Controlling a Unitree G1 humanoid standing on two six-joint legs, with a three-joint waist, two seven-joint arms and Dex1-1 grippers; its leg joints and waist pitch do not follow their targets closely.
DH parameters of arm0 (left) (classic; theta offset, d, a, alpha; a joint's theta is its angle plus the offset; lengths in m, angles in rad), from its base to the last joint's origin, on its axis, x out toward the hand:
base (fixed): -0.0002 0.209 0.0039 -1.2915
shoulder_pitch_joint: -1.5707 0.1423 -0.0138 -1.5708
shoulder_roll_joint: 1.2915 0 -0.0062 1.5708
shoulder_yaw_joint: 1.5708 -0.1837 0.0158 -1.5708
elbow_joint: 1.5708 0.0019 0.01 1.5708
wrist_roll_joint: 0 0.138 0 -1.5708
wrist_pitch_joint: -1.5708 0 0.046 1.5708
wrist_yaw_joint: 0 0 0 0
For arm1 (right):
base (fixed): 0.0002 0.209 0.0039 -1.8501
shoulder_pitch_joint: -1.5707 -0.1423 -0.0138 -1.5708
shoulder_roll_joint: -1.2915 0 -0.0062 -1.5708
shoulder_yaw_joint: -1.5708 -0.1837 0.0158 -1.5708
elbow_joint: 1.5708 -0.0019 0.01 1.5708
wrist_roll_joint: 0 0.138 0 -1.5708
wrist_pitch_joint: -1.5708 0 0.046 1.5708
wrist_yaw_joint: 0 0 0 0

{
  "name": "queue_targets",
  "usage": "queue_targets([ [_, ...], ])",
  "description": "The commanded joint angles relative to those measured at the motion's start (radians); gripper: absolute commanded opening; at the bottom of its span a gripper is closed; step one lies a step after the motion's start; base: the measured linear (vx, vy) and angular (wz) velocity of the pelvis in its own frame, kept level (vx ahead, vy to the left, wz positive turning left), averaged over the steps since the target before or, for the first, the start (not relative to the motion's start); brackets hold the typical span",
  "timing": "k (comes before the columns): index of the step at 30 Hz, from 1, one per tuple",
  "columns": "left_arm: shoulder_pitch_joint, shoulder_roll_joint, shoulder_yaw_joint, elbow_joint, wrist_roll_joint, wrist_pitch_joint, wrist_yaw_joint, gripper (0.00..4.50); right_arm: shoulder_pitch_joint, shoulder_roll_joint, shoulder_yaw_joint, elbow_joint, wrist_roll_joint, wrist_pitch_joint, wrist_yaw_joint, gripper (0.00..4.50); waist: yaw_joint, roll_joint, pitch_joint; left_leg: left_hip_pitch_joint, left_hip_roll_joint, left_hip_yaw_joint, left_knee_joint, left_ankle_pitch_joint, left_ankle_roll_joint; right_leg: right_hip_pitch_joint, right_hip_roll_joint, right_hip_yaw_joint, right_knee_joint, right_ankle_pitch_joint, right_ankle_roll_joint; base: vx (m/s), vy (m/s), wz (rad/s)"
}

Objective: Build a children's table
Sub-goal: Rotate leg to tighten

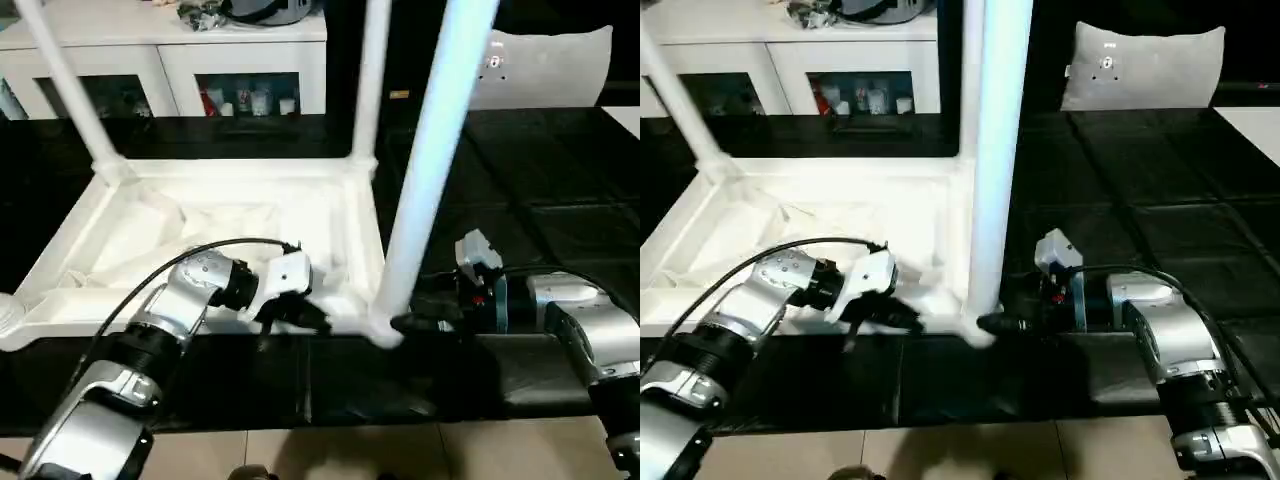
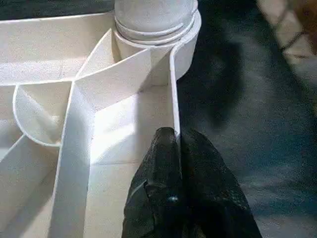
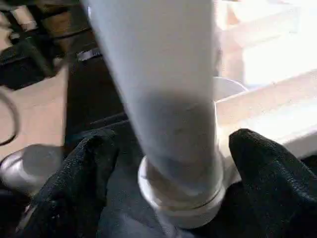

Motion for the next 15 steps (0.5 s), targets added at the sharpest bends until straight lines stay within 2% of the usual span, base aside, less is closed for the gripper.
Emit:
queue_targets([
  [1,-0.019,-0.003,-0.014,-0.065,-0.032,-0.042,-0.054,0.00,-0.015,-0.010,0.005,-0.009,0.011,-0.027,0.024,3.61,-0.004,-0.017,-0.082,0.006,0.025,0.013,-0.063,-0.094,0.111,0.071,-0.058,0.056,-0.051,-0.312,-0.150,0.000,0.000,0.00],
  [2,-0.021,-0.001,-0.021,-0.065,-0.037,-0.049,-0.068,0.00,-0.017,-0.012,0.015,-0.006,0.016,-0.030,0.043,3.47,-0.002,-0.026,-0.080,0.005,0.024,0.014,-0.064,-0.100,0.106,0.072,-0.058,0.055,-0.054,-0.338,-0.139,0.000,0.000,0.00],
  [3,-0.021,-0.001,-0.021,-0.065,-0.037,-0.049,-0.068,0.00,-0.017,-0.012,0.015,-0.006,0.016,-0.030,0.043,3.34,0.004,-0.023,-0.079,0.006,0.022,0.015,-0.064,-0.108,0.100,0.071,-0.059,0.055,-0.057,-0.373,-0.126,0.000,0.000,0.00],
  [7,-0.026,-0.006,-0.027,-0.059,-0.040,-0.067,-0.101,0.00,-0.024,-0.015,0.044,0.008,0.014,-0.037,0.090,3.01,0.007,-0.024,-0.077,0.004,0.020,0.014,-0.065,-0.120,0.089,0.070,-0.057,0.052,-0.065,-0.428,-0.092,0.000,0.000,0.00],
  [15,-0.027,-0.008,-0.027,-0.059,-0.047,-0.060,-0.111,0.00,-0.056,0.031,0.072,0.129,-0.022,-0.113,0.107,2.25,0.001,-0.024,-0.076,0.003,0.014,0.015,-0.063,-0.139,0.080,0.069,-0.054,0.044,-0.074,-0.480,-0.065,0.000,0.000,0.00],
])
